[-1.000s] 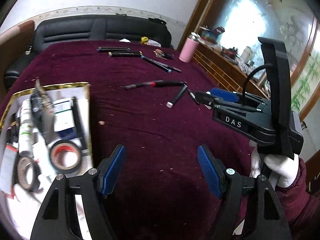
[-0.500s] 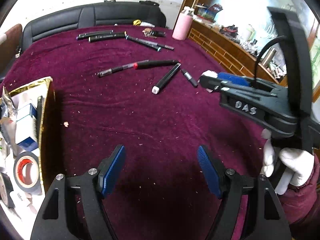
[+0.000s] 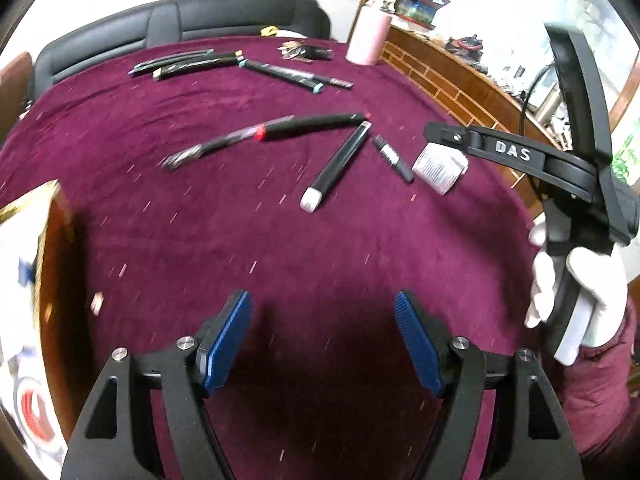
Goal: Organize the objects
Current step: 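Grasp a black marker with the left gripper, then grasp the white medicine box with the right gripper while the left gripper holds the marker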
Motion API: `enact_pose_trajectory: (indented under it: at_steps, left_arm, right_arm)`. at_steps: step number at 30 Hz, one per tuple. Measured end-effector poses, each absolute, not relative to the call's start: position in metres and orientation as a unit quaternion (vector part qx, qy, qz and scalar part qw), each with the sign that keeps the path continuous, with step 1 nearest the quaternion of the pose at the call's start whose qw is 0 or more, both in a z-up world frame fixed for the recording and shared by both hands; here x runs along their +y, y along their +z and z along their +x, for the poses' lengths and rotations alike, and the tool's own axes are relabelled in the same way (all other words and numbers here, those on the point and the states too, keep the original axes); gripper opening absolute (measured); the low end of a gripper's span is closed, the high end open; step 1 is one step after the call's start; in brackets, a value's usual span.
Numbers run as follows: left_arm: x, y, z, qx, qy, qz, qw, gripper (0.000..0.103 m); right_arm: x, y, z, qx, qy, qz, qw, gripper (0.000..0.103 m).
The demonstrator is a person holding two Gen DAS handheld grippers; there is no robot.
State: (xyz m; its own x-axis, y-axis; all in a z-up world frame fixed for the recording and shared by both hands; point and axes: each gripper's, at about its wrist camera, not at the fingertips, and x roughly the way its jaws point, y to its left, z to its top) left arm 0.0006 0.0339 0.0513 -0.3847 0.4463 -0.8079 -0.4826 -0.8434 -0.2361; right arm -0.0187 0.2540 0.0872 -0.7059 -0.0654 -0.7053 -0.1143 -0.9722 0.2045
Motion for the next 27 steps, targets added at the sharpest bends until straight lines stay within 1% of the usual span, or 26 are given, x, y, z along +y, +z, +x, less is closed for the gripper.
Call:
enact_pose_trajectory:
  at_steps: [3,9,11,13,14,15,17,18,19,22,27]
  left_arm:
    - [0.056,0.053,-0.023,0.033,0.824,-0.477,0.304,0.067]
    - [0.112,0.046,-0.063,0.114,0.822,-0.453,0.324,0.066]
    - [0.128,0.041,-0.072,0.145,0.819,-0.450,0.325,0.060]
    - [0.143,0.033,-0.081,0.182,0.811,-0.450,0.326,0.047]
    - [0.149,0.028,-0.083,0.199,0.808,-0.450,0.324,0.046]
    - [0.152,0.028,-0.084,0.204,0.810,-0.437,0.333,0.041]
    - [0.156,0.029,-0.087,0.206,0.804,-0.441,0.343,0.030]
    - [0.157,0.030,-0.087,0.205,0.803,-0.441,0.345,0.020]
    - [0.157,0.030,-0.085,0.205,0.803,-0.440,0.346,0.014]
    - [0.151,0.031,-0.081,0.196,0.806,-0.438,0.347,0.011]
    - [0.121,0.043,-0.063,0.146,0.819,-0.436,0.343,0.011]
  right_arm:
    - [0.286,0.077,-0.018,0.166,0.909,-0.380,0.030,0.044]
    - [0.310,0.068,-0.019,0.203,0.900,-0.384,0.038,0.044]
    - [0.311,0.068,-0.019,0.204,0.899,-0.384,0.039,0.044]
    - [0.310,0.068,-0.021,0.203,0.899,-0.386,0.036,0.044]
    - [0.309,0.067,-0.021,0.200,0.899,-0.387,0.036,0.044]
    - [0.307,0.067,-0.022,0.195,0.900,-0.388,0.037,0.044]
    - [0.303,0.066,-0.023,0.183,0.901,-0.391,0.038,0.044]
    - [0.301,0.066,-0.022,0.175,0.903,-0.391,0.038,0.044]
    - [0.299,0.066,-0.023,0.169,0.904,-0.391,0.040,0.044]
    - [0.293,0.066,-0.021,0.147,0.909,-0.388,0.047,0.044]
    - [0.283,0.070,-0.021,0.116,0.916,-0.380,0.052,0.044]
